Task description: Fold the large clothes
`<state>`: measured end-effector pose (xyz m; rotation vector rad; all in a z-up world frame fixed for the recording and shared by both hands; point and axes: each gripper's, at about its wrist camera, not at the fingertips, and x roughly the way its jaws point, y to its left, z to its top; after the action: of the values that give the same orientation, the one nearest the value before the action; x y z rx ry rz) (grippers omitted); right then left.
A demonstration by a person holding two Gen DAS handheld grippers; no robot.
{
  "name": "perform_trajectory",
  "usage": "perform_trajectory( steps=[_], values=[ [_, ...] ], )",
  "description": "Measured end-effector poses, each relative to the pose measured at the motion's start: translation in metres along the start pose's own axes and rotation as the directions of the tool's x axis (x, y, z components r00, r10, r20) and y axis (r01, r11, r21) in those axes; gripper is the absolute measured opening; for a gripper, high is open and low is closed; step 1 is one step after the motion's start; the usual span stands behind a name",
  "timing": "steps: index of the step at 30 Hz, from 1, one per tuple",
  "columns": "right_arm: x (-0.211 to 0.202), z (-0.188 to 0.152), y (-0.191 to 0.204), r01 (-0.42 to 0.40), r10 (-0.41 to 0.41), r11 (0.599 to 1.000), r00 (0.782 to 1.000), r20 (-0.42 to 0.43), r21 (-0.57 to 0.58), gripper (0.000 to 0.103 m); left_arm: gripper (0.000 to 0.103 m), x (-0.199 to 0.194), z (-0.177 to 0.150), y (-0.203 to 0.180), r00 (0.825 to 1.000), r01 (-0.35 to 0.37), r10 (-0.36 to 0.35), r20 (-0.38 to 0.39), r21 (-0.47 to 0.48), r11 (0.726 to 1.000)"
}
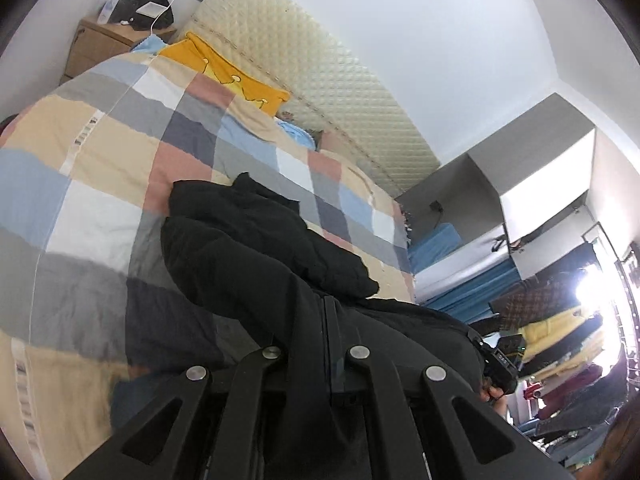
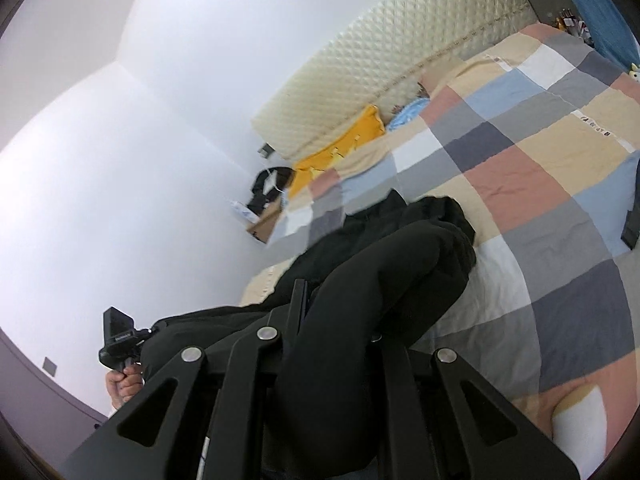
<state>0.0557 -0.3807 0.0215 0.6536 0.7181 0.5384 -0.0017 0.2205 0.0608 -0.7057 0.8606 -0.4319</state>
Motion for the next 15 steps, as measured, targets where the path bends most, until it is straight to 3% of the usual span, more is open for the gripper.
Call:
perform_trajectory(
  steps=[3,8,11,15],
  values=[
    [-0.023,-0.017,-0.002,-0.048,0.047,0.997,0.998,0.03,0.054,0.011,0.004,-0.013,-0.018,0.0,0.999,0.046,-0.046,0.011,-0.028,0.999],
    [-0.029,-0.022,-0.006,-0.037,0.033,0.995,0.999,0.041,0.088,0.012,0.004,-0.008,-0.013,0.002,0.999,0.02,-0.019,0.033,-0.024,1.0],
    [-0.017,-0.008,-0.006,-0.024,0.02,0.996,0.999,0.043,0.087,0.012,0.004,0.006,0.007,0.0,0.998,-0.026,0.026,0.055,-0.001,1.0],
    [0.009,0.024,-0.014,0.0,-0.008,0.993,0.998,0.067,0.119,0.012,0.005,0.045,0.055,-0.01,0.987,-0.156,0.154,0.042,0.071,0.985]
  ],
)
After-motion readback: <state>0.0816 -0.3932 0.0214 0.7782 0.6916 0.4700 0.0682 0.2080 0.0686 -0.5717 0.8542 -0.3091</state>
